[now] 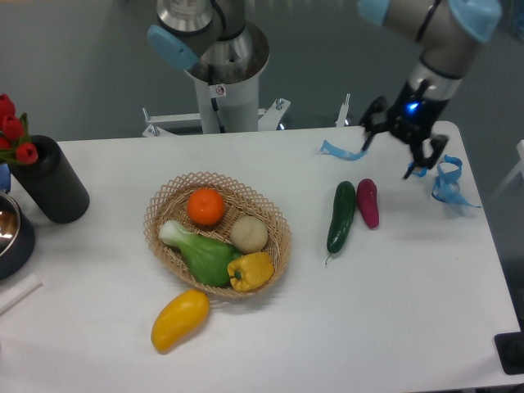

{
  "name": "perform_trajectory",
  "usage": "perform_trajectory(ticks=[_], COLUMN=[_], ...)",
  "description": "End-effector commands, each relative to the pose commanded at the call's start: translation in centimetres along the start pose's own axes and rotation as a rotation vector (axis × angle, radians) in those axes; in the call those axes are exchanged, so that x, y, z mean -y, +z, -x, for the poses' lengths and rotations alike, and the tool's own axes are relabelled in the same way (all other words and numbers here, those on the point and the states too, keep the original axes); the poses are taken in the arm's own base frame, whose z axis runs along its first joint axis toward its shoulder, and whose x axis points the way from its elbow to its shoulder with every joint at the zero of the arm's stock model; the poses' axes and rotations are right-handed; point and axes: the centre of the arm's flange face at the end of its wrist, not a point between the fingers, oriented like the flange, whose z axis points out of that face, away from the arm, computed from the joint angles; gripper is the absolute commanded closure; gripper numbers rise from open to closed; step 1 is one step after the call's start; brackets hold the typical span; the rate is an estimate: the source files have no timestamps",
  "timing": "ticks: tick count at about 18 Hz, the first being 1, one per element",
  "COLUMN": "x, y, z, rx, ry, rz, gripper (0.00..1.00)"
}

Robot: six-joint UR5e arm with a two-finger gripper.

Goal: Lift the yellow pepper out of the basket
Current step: 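Move the gripper from beside the eggplant toward the wicker basket, then lower the open gripper onto the yellow bell pepper in the basket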

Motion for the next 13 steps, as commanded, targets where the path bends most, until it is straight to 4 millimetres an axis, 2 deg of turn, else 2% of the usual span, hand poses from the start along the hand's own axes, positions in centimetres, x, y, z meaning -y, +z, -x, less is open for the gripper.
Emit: perform_trajectory(ticks=[3, 4, 7, 9, 11, 13], x=[3.3, 4.3, 6.2, 8.6, 9.7, 12.1], y=[2.1, 3.3, 4.8, 6.3, 7.9, 10.2], z=[-1.1, -1.4, -2.1, -2.7, -2.6, -2.8], rx=[-0.035, -0.059, -0.083, -0.081, -0.072, -0.041], ry=[-0.008, 0.012, 0.017, 0.058, 0.039, 0.061], rz=[0.006, 0.008, 0.012, 0.012, 0.014, 0.008], gripper=[0.0, 0.0, 0.0, 0.0, 0.0, 0.0])
